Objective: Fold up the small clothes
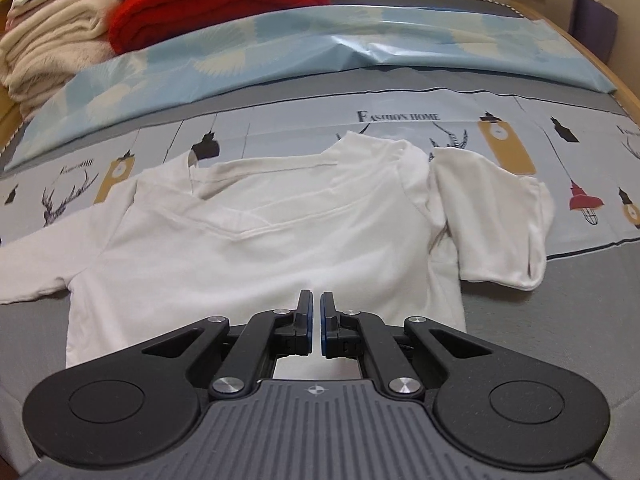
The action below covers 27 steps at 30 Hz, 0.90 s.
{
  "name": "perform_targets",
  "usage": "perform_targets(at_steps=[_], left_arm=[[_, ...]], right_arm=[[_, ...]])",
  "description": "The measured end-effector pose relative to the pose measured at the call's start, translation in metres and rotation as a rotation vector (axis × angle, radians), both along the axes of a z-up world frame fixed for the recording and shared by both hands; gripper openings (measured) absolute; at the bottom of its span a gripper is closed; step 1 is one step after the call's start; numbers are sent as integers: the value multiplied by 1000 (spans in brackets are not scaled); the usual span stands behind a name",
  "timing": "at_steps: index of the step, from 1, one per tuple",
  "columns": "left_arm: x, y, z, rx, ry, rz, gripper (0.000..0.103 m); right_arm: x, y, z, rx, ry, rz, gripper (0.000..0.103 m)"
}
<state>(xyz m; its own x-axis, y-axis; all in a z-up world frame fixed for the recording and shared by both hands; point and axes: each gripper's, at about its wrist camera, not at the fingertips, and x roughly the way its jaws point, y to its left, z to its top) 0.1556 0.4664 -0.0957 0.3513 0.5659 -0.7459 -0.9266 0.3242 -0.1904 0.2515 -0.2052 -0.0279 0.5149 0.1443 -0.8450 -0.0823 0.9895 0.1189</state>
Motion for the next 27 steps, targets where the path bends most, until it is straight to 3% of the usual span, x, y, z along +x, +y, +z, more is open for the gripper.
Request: perform_targets(at_steps=[6,8,10,12,14,17,18,21,23,25,26,27], left_arm=[[-4,7,2,-102,-114,-13,30],[1,10,-8,-146,-107,-41,33],[-2,14,-22,-200,-125,-8,33],[-3,16,-26,-200,-163,-32,30],[8,15,-26,-189,-153,-125,28],[18,13,-25,-196,-163,-175,10],[22,12,-24,-181,-153,-182,4],[32,8,-22,-124,-90,-200,1],[43,-3,-12,-11,-4,-221,1],[56,-30,3,137,53,-344,1],[63,-46,12,190,45,-442,1],[64,-58,19,179,-16,-545,6]], right_arm=[[3,9,-8,-15,13,25,3],[5,10,-8,-20,12,25,3],[5,11,-9,-21,13,24,3],[5,13,-9,-20,14,29,3],[5,13,-9,-20,15,39,3],[6,15,-9,-20,15,47,3],[7,15,-9,-20,16,47,3],[9,16,-10,-19,19,46,3],[8,17,-10,-19,19,50,3],[8,18,-9,-20,20,54,3],[8,19,-9,-20,20,54,3],[8,20,-9,-20,20,56,3]])
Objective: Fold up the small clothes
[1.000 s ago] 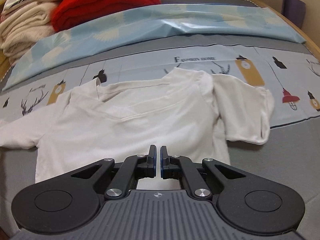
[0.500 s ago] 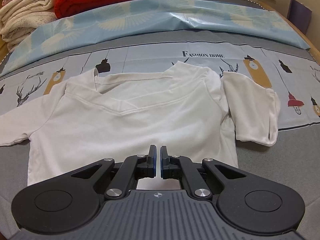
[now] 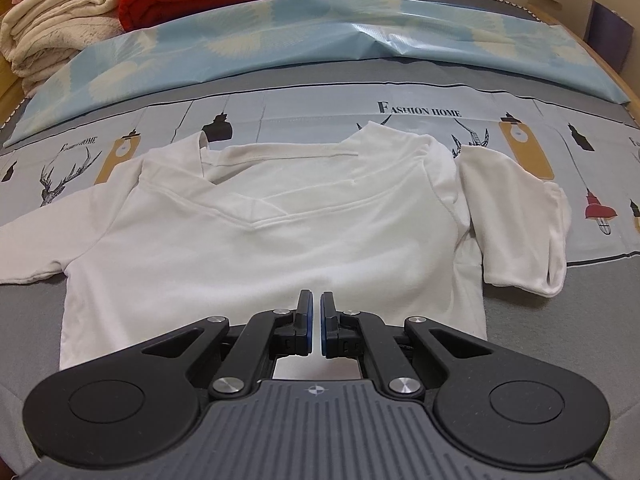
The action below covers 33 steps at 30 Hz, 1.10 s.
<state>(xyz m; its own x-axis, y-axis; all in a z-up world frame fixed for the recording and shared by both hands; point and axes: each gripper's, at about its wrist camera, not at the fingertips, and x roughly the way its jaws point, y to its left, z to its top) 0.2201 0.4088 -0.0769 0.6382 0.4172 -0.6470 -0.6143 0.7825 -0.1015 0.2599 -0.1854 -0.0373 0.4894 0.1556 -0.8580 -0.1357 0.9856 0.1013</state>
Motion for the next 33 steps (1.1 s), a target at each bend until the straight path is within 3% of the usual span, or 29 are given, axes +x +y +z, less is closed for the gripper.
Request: perform_targets(at_steps=[2,3,6,9,13,15,20,25,26,27,29,31,33], left_arm=[[4,1,5,-241,-117,-155,16],[1,6,5,-305,-166,-131,18],[-13,25,-4,-320,-172,68,20],[-24,42,-24,-337,-111,171,20],[-27,55,-39,-380,-106,179,20],[-24,54,-38,-397,-138,164,28],[5,42,-42,-483,-209,133,35],[25,35,-51,-442,-170,121,32],[28,35,-51,-427,-173,113,22],[30,36,-50,-417,-169,94,3],[25,37,-42,-340,-169,100,3],[7,43,-27,-211,-163,207,3],[-19,51,-16,-68,-105,431,4]], right_arm=[[1,1,-1,-1,1,1,3],[1,2,-1,-1,2,1,3],[2,4,-2,-1,4,3,3],[1,6,-2,-1,7,10,3],[2,4,-3,-2,8,3,3],[2,5,-4,-4,10,3,3],[2,8,-9,-13,23,18,3],[5,6,-14,-28,33,14,3],[6,6,-15,-29,34,13,3],[7,6,-15,-31,34,13,3],[8,6,-16,-35,36,12,3],[10,7,-17,-36,36,13,3],[11,8,-16,-36,35,12,3]])
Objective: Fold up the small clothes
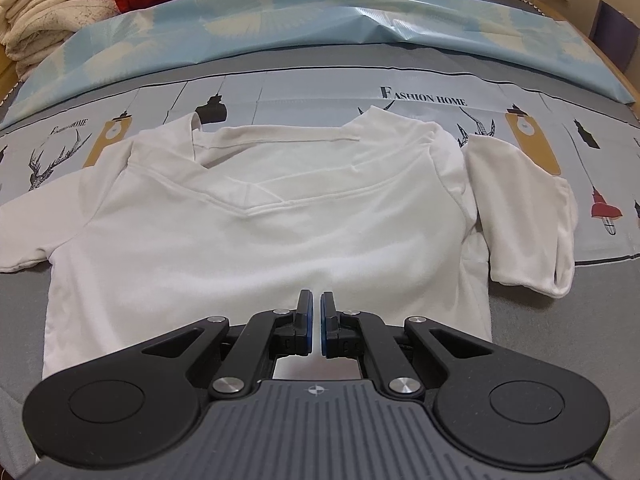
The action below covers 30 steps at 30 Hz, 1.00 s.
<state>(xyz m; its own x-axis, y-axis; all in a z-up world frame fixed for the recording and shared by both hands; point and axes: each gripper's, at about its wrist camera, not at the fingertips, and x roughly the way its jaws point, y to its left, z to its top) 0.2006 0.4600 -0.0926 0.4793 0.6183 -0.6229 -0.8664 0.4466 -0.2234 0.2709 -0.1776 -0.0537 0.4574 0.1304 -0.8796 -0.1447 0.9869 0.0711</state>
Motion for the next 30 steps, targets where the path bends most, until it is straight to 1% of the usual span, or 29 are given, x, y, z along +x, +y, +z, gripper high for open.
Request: perform_targets(at_steps=[1,2,3,4,5,6,7,9,10,11,13,14,15,16,17,18,19,20,21,22,23,25,26,27,28,30], left_arm=[[-14,5,2,25,63,127,7],[-28,11,2,6,91,225,14],[-39,12,1,-6,109,295,14],[-47,10,3,2,130,339,14],[-47,6,8,28,146,335,14],[-44,2,13,57,156,314,19],[-39,-4,19,87,155,272,22],[-32,-20,27,115,111,166,24],[-29,-26,26,103,92,116,24],[-24,-32,24,66,75,64,24],[-16,-42,14,-30,56,-14,24],[-12,-46,6,-81,65,-50,24],[-5,-51,-4,-123,93,-84,24],[-1,-56,-13,-153,147,-99,24],[4,-59,-24,-180,231,-83,23],[5,-63,-26,-169,298,-48,23],[8,-69,-20,-148,341,-15,23],[13,-76,-12,-143,394,-3,23],[18,-85,-1,-147,407,-10,23],[22,-97,15,-151,369,-43,23],[27,-115,36,-136,319,-92,24],[36,-158,74,-90,242,-205,27],[39,-180,90,-87,199,-255,31],[40,-206,107,-102,132,-314,36],[40,-230,116,-122,79,-356,38],[40,-279,126,-176,-9,-464,42]], right_arm=[[1,1,0,1,-2,-1,3],[1,1,1,1,-5,-2,3],[1,2,1,1,-8,-3,3],[1,2,2,1,-10,-5,3],[1,2,2,1,-12,-5,3],[0,2,1,1,-14,-6,3],[1,1,1,1,-14,-10,3],[0,1,1,2,-16,-20,3],[-1,-1,2,4,-18,-26,3],[-2,-2,2,6,-19,-32,3],[-3,-7,5,12,-25,-45,3],[-4,-11,6,16,-28,-52,3],[-4,-15,8,19,-33,-59,3],[-5,-20,10,23,-37,-69,3],[-5,-26,12,29,-40,-81,3],[-6,-32,14,35,-44,-95,3],[-6,-41,16,44,-51,-116,3],[-7,-50,19,54,-61,-139,3],[-7,-62,22,69,-73,-167,3],[-8,-75,26,87,-86,-202,3],[-8,-89,29,104,-99,-241,3],[-9,-120,36,144,-133,-325,3],[-11,-138,39,165,-152,-376,3],[-13,-153,41,180,-168,-422,3],[-16,-170,43,200,-188,-475,3],[-25,-201,43,235,-226,-568,3]])
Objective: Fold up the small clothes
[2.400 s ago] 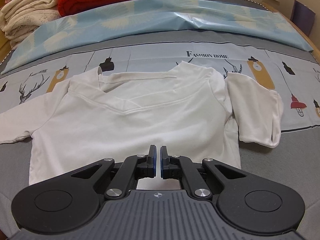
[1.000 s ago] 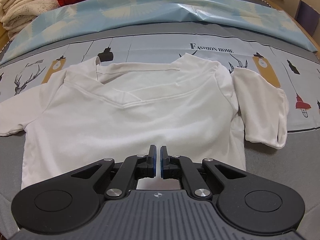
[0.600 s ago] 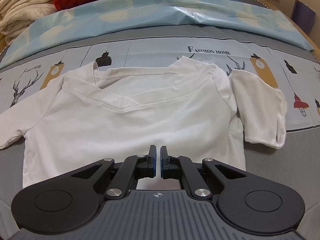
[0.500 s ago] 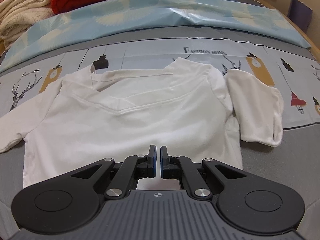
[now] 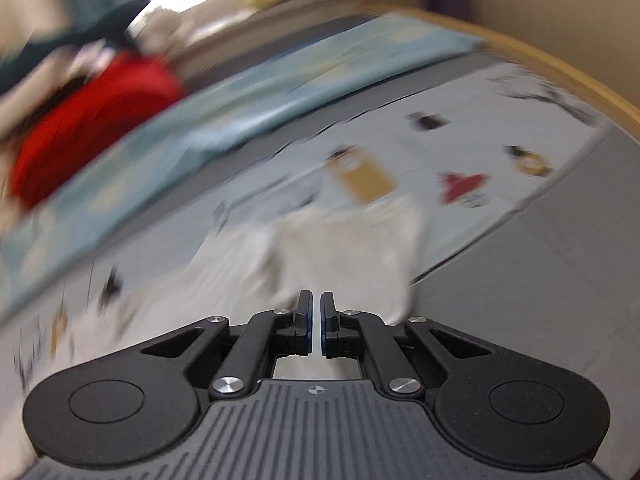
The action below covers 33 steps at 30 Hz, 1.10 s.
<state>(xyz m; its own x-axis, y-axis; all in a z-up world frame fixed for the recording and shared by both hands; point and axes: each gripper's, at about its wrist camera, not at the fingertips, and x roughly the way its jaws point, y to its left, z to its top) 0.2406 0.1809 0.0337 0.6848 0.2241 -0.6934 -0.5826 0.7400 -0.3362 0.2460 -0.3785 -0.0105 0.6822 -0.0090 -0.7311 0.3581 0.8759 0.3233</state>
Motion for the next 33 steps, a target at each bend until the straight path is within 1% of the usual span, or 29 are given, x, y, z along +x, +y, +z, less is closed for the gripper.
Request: perform_targets(at_steps=[1,2,3,4,5,6,8,10,12,14,16,18,20,22,26,27,29,31,33], left_arm=[[-1,-23,-2,-27,-30,-53,43],[-3,-46,-7,-36,-47,-96,43],[-3,-66,-15,-27,-28,-132,43],[6,-90,-25,-10,42,-169,43],[17,-109,-35,-1,95,-209,42],[26,-126,-44,2,119,-239,42],[40,-147,-54,20,143,-269,42],[52,-155,-58,31,142,-304,42],[61,-159,-59,33,142,-327,42],[64,-154,-64,27,153,-336,42],[68,-146,-69,15,173,-337,42],[71,-138,-74,8,189,-329,42],[69,-131,-71,1,203,-322,42],[72,-126,-72,-7,214,-313,42],[79,-120,-73,-15,225,-309,42],[80,-120,-73,-15,227,-311,42],[83,-121,-73,-17,228,-316,42],[85,-122,-73,-16,226,-320,42],[86,-123,-74,-16,228,-321,42]], right_arm=[[-4,-15,-2,14,-11,-45,3],[-8,-27,-5,29,-24,-79,3],[-12,-38,-10,45,-34,-107,3],[-13,-48,-17,66,-20,-126,3],[-14,-56,-27,112,-7,-134,6],[-16,-62,-36,158,-1,-138,6],[-14,-67,-56,236,36,-137,6],[-8,-66,-74,314,63,-127,6],[0,-64,-87,330,74,-135,6],[11,-58,-94,307,79,-138,7],[26,-55,-102,272,105,-130,8],[43,-52,-108,256,110,-105,11],[61,-50,-113,200,116,-65,13],[76,-46,-117,123,128,-19,13],[99,-46,-121,-5,113,43,13],[104,-48,-122,-36,109,54,11],[109,-54,-122,-79,86,64,4],[111,-67,-118,-95,53,38,4],[107,-91,-108,-98,-11,-28,3]])
